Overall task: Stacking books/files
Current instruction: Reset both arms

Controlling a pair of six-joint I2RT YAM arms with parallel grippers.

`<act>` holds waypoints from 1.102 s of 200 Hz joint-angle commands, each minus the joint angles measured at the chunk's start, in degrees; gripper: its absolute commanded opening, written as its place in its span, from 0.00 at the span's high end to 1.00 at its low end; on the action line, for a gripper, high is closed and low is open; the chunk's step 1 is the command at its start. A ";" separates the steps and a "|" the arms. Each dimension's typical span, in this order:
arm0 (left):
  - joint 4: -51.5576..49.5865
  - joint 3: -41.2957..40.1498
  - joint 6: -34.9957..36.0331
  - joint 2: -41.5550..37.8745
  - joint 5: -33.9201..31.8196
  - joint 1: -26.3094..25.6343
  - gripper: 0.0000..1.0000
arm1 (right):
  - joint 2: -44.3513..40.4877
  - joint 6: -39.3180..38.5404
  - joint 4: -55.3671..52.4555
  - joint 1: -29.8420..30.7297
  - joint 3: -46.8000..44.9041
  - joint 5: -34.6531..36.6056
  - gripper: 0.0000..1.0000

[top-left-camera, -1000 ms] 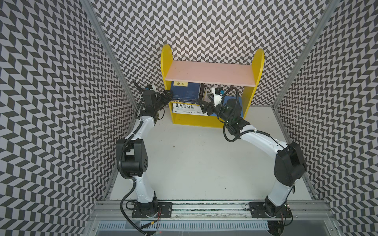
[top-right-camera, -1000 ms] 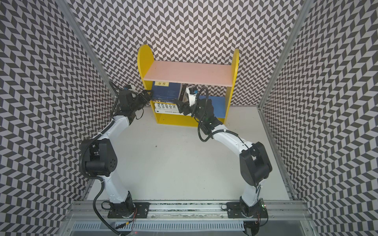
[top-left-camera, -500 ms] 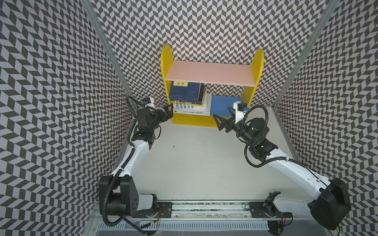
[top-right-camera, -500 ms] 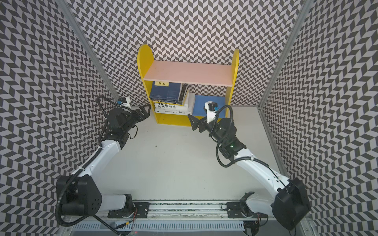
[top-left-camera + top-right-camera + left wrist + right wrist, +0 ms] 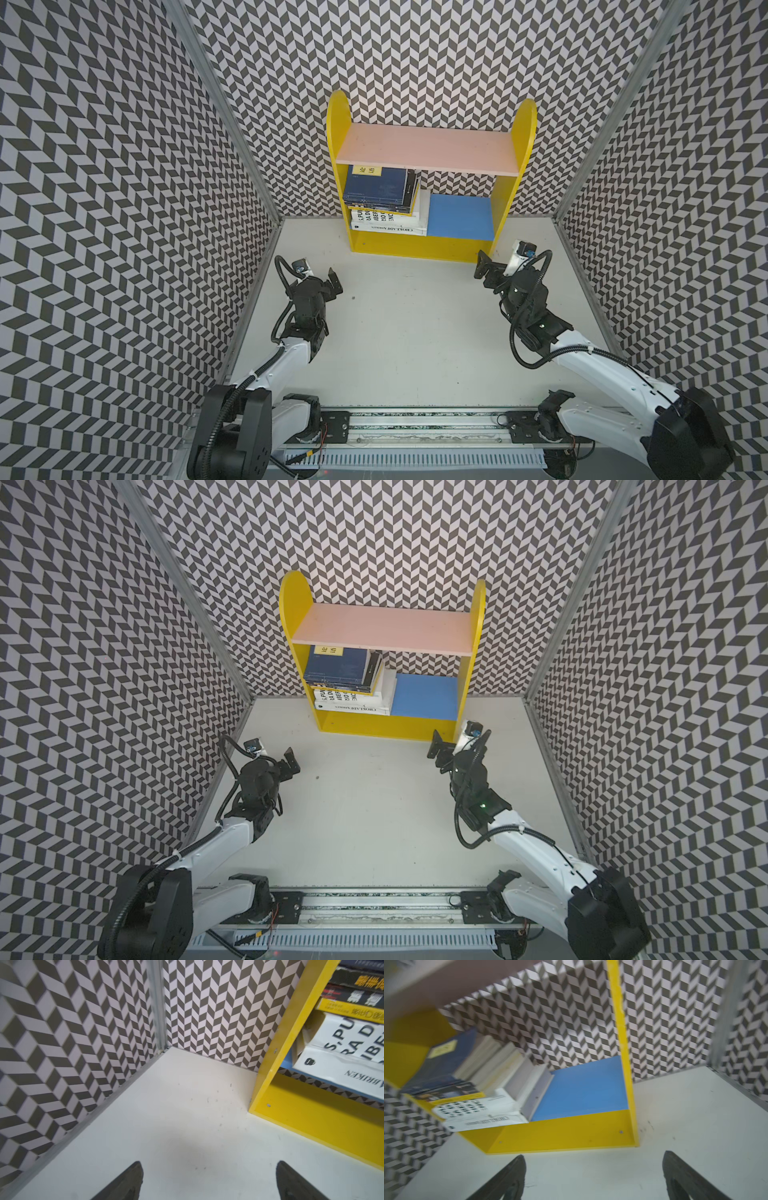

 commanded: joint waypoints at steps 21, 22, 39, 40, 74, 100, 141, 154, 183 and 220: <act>19.51 -6.01 7.58 2.21 -0.49 2.18 0.00 | -2.12 -1.26 6.96 -6.87 -6.13 11.10 0.01; 19.76 -6.08 7.53 2.37 -0.09 2.30 0.00 | -2.26 -1.38 7.36 -7.01 -6.44 11.03 0.00; 22.65 -6.24 6.93 5.91 4.54 3.98 0.00 | -3.64 -3.90 15.07 -8.69 -11.52 10.12 0.00; 22.77 -6.19 6.90 6.16 4.72 3.99 0.00 | -3.68 -4.16 15.59 -8.80 -11.81 10.10 0.00; 33.05 -7.70 7.94 11.91 7.36 4.82 0.00 | -2.12 -7.13 29.14 -13.45 -19.02 8.87 0.01; 49.40 -11.86 6.74 19.63 11.17 7.95 0.00 | 1.59 -8.92 35.18 -16.37 -21.24 6.28 0.00; 53.68 -12.62 8.65 22.99 16.29 8.13 0.00 | 12.63 -16.12 56.76 -17.86 -26.75 2.53 0.01; 53.48 -12.01 9.09 23.45 17.39 8.28 0.00 | 16.22 -17.29 58.16 -18.14 -26.85 -1.56 0.00; 49.56 -9.79 9.68 23.73 20.02 8.57 0.00 | 28.13 -22.38 76.60 -17.54 -29.55 -7.81 0.00; 43.80 -6.11 11.03 24.83 20.32 7.97 0.00 | 26.73 -17.52 55.99 -22.43 -19.56 -14.29 0.00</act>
